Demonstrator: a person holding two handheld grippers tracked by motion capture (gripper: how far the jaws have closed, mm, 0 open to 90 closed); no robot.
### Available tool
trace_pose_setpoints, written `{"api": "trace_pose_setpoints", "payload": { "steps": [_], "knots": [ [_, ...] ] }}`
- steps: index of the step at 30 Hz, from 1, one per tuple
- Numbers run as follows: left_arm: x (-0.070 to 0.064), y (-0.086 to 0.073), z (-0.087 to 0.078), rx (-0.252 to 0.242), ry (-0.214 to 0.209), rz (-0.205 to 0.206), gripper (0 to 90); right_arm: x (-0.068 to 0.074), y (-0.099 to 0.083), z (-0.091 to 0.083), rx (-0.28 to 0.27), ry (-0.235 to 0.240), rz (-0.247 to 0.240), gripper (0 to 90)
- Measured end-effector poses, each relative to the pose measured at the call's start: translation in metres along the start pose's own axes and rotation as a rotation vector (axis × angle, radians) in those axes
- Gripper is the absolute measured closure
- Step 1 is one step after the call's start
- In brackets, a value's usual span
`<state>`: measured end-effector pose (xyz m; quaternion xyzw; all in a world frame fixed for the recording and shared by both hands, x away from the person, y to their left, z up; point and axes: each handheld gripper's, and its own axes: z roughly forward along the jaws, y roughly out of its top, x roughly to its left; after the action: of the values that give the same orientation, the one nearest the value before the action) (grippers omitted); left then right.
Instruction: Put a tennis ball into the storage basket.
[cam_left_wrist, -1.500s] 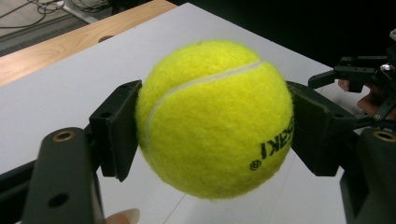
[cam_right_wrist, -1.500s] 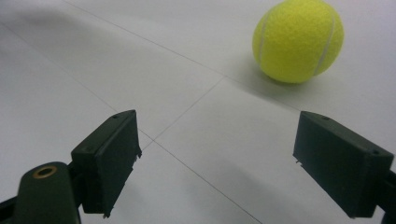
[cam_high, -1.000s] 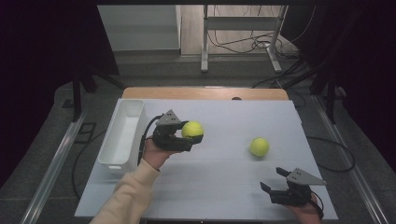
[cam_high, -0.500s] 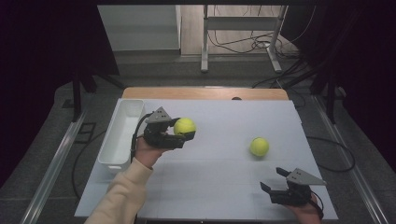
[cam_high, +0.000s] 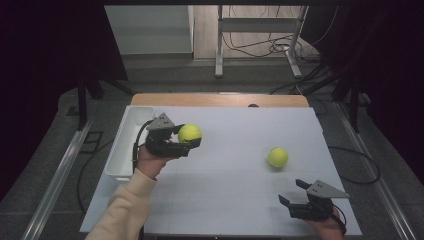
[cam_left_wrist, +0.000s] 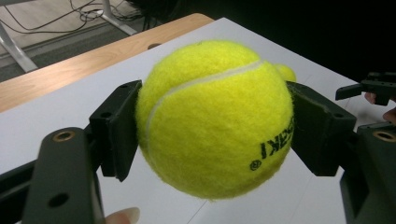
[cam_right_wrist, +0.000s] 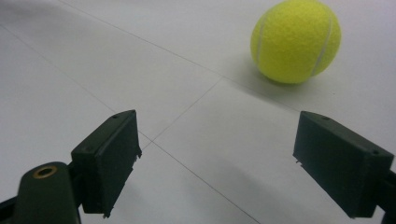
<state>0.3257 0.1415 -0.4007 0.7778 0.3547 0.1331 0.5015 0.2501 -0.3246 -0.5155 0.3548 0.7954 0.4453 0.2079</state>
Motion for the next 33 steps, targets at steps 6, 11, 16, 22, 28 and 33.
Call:
{"api": "trace_pose_setpoints", "payload": {
  "steps": [6, 11, 16, 22, 28, 33],
  "knots": [
    [0.006, -0.002, -0.007, -0.005, 0.019, -0.011, 26.2, 0.0, 0.0, 0.0, 0.0, 0.0, -0.002, 15.0],
    [0.009, -0.003, -0.012, -0.013, 0.028, -0.019, 26.2, 0.0, 0.0, 0.0, 0.0, -0.001, -0.003, 15.0],
    [0.014, -0.004, -0.017, -0.013, 0.041, -0.025, 26.2, 0.0, 0.0, 0.0, 0.002, -0.001, -0.003, 15.0],
    [0.017, -0.005, -0.021, -0.018, 0.052, -0.029, 26.2, 0.0, 0.0, 0.0, 0.001, -0.001, -0.002, 15.0],
    [0.023, -0.006, -0.026, -0.016, 0.068, -0.039, 26.2, 0.0, 0.0, 0.001, 0.001, -0.001, -0.002, 15.0],
    [0.028, -0.007, -0.03, -0.02, 0.086, -0.05, 26.2, 0.0, 0.0, 0.001, 0.002, -0.002, -0.001, 15.0]
  ]
}}
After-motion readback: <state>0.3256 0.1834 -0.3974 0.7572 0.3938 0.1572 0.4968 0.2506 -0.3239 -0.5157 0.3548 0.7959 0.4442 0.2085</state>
